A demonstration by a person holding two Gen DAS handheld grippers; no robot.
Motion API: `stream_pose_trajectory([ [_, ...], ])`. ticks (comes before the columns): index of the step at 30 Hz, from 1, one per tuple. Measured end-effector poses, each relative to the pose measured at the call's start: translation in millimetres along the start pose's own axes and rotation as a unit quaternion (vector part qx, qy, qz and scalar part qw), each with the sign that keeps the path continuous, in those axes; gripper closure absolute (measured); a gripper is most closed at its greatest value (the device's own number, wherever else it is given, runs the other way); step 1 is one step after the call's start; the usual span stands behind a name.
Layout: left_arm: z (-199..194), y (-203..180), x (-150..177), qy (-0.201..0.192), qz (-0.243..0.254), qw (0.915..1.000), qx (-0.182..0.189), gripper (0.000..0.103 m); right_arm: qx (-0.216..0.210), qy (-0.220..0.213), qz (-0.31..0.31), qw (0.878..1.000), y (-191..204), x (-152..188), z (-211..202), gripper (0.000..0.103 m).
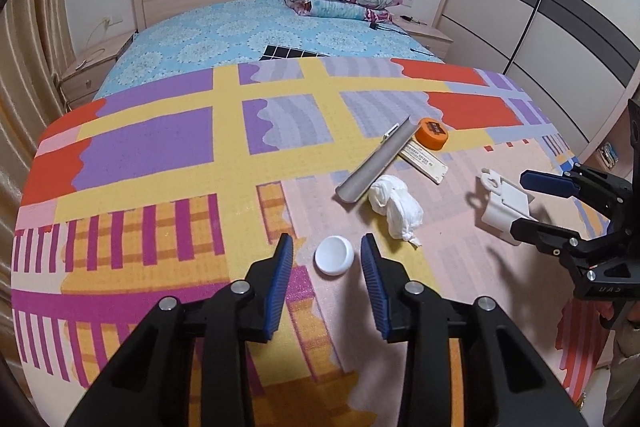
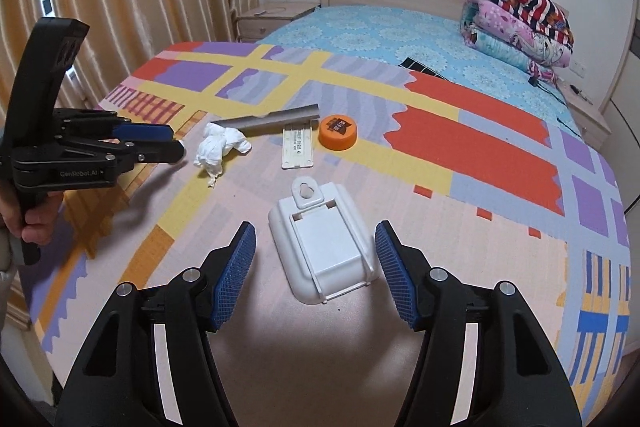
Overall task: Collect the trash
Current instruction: 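Grasp the white round cap with the left tool while the right tool grasps the white plastic bracket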
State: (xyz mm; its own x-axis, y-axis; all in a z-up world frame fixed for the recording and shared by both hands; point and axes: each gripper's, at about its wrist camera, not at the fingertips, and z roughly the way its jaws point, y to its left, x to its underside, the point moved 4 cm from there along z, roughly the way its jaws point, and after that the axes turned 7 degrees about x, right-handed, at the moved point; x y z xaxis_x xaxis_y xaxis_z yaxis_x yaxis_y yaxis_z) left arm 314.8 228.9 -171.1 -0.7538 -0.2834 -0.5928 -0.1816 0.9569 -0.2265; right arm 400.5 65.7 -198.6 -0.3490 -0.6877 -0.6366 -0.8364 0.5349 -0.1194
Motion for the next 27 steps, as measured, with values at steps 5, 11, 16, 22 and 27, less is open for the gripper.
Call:
stream_pose_trajectory([
  [5,2.2,-1.3,1.3,0.003,0.007,1.0000,-0.003,0.083,0.006,0.008,0.006,1.000,-3.5,1.7,5.9,0.041],
  [11,4.3,-5.7,1.7,0.003,0.017,0.9998,-0.006,0.084,0.002,0.021,0.017,1.000,-10.3,5.7,15.5,0.042],
  [16,-1.9,-9.3,3.0,-0.004,0.021,0.9998,-0.007,0.084,0.008,0.021,0.027,0.999,-13.5,7.4,12.4,0.043],
  [22,-24.2,-19.9,8.0,-0.019,0.029,0.9994,-0.004,0.084,0.012,0.017,0.043,0.999,-16.7,12.6,0.8,0.045],
  [27,-46.6,-35.2,15.8,-0.032,0.043,0.9986,0.000,0.084,0.010,0.009,0.039,0.999,-12.0,16.3,-16.9,0.046],
])
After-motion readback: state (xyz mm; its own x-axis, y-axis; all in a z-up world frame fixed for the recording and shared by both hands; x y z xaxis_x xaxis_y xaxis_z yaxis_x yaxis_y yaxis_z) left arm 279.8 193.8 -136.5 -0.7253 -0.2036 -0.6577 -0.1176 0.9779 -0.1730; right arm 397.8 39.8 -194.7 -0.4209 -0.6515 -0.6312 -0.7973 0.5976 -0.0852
